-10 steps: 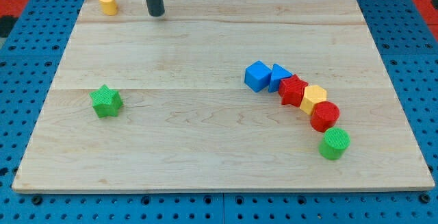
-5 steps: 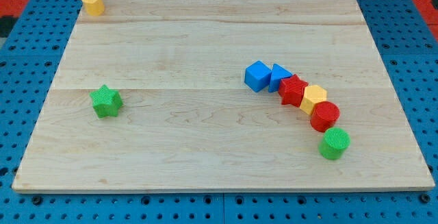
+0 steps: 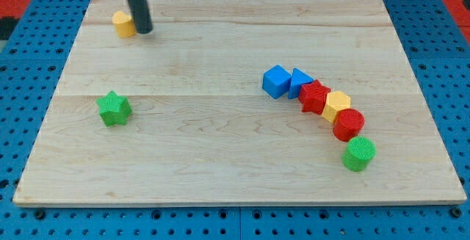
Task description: Place the yellow heart to the bottom left of the blue cube
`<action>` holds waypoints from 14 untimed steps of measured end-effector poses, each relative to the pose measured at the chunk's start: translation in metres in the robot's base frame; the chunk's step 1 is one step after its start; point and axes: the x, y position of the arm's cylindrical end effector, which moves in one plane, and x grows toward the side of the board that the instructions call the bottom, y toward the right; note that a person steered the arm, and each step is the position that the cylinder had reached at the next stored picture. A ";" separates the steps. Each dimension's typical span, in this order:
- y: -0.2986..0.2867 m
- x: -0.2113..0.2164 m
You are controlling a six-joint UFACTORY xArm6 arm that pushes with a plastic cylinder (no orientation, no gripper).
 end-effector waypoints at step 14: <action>0.063 0.021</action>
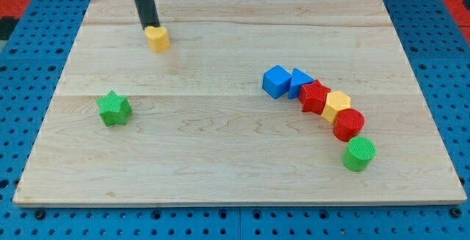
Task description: Place the yellow heart to the bottom left of the blue cube
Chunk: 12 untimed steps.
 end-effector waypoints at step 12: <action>0.106 0.067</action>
